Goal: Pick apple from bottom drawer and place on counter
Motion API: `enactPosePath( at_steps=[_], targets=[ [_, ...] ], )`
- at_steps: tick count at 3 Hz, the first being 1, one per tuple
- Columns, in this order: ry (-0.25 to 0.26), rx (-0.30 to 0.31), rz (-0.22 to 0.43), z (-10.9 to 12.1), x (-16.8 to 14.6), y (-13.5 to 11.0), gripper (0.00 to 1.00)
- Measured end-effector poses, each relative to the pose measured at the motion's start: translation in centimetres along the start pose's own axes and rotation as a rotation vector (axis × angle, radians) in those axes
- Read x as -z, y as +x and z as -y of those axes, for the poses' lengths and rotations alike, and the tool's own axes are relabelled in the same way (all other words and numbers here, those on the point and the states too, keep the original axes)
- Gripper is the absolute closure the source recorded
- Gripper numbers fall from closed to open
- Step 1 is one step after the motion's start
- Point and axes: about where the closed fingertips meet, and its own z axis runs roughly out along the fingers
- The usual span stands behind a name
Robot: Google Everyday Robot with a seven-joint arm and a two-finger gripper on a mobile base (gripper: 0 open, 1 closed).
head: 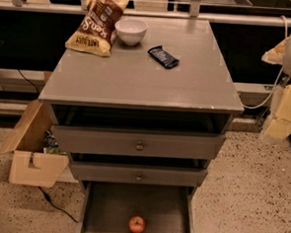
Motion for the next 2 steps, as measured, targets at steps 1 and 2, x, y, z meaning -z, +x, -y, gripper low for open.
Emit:
enactPosePath(
  at_steps=[1, 2],
  targets=[
    [0.007, 0.001, 0.003, 0.0, 0.1, -0.1, 0.00],
    [-0.006, -0.002, 0.059, -0.8, -2.0, 0.5, 0.00]
  ],
)
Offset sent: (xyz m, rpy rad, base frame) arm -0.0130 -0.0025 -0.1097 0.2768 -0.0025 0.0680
